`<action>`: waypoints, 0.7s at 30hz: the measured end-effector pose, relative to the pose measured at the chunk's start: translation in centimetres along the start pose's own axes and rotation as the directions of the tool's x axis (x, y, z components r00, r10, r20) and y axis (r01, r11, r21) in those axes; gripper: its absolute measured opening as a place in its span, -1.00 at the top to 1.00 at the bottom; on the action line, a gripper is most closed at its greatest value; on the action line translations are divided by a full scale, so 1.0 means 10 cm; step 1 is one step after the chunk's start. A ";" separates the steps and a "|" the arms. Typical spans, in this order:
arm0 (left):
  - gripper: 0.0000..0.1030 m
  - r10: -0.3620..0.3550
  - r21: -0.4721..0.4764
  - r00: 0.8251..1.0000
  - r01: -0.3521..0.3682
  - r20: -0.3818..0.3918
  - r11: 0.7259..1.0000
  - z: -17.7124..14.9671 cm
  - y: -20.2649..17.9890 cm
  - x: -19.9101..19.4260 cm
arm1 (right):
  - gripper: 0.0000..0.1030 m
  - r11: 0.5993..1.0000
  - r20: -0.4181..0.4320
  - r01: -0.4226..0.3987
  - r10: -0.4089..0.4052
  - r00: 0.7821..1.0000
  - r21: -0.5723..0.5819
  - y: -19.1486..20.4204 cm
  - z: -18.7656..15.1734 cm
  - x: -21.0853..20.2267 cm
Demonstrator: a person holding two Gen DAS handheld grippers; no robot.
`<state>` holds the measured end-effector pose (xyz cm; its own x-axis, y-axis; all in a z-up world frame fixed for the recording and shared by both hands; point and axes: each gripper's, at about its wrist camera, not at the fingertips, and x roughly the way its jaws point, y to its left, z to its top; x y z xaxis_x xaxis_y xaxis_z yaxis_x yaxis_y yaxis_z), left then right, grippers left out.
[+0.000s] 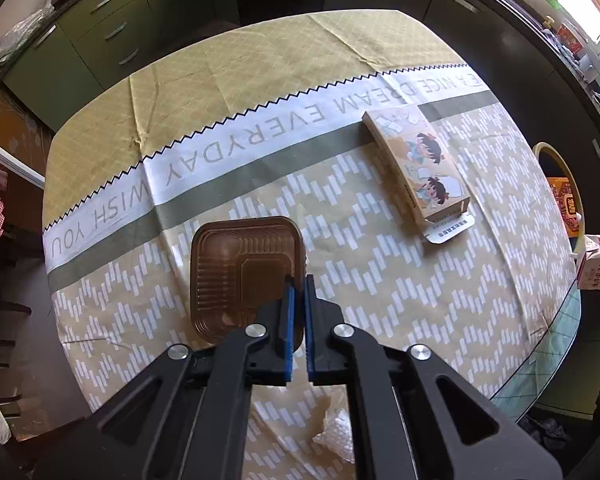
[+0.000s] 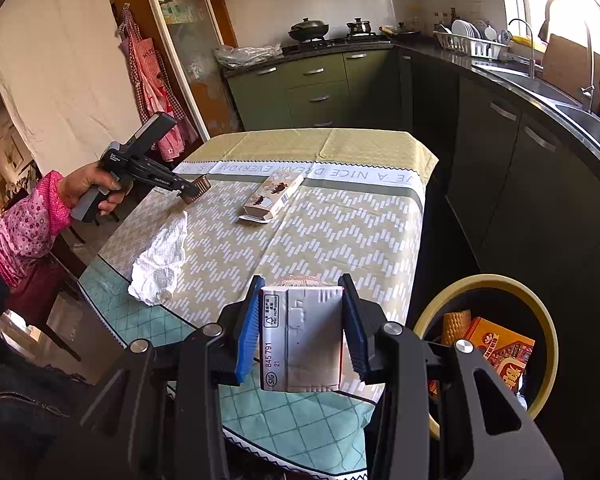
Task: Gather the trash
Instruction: 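Carry the milk carton to the bin and open the right gripper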
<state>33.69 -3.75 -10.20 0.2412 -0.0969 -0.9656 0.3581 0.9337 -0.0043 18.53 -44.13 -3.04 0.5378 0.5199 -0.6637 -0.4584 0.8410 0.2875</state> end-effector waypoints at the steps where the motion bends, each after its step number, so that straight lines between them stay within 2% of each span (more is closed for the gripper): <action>1: 0.92 0.002 0.003 1.000 -0.002 0.012 1.000 -0.01 -0.02 -0.05 | 0.26 1.000 0.000 -0.010 0.010 1.000 0.002 0.01 0.01 0.00; 4: 0.92 0.003 0.029 0.999 -0.004 0.035 1.000 0.00 -0.09 -0.19 | 0.26 1.000 0.018 0.000 0.000 1.000 0.005 -0.01 0.05 -0.05; 8: 0.92 -0.002 0.051 0.998 -0.002 0.067 0.999 -0.02 -0.13 -0.37 | 0.26 0.995 0.087 0.076 -0.083 0.993 0.071 -0.29 0.08 -0.33; 12: 0.92 -0.022 0.071 0.996 0.015 0.091 0.997 -0.03 -0.21 -0.51 | 0.26 0.957 0.142 0.207 -0.237 0.961 0.201 -0.81 -0.03 -0.58; 16: 0.92 -0.033 0.090 0.995 0.024 0.095 0.996 -0.04 -0.31 -0.59 | 0.26 0.914 0.108 0.259 -0.305 0.946 0.312 -1.30 -0.26 -0.46; 18: 0.92 -0.033 0.101 0.995 0.023 0.091 0.995 -0.03 -0.36 -0.60 | 0.26 0.901 0.105 0.229 -0.285 0.953 0.370 -1.52 -0.37 -0.35; 21: 0.92 -0.030 0.115 0.996 0.020 0.088 0.993 -0.01 -0.46 -0.61 | 0.25 0.873 0.090 0.121 -0.185 0.979 0.473 -1.87 -0.54 -0.16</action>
<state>30.52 -7.42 -4.30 0.3086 -0.1545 -0.9386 0.4645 0.8856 0.0069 22.45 -61.49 -11.10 0.6749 0.3669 -0.6402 -0.0001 0.8676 0.4972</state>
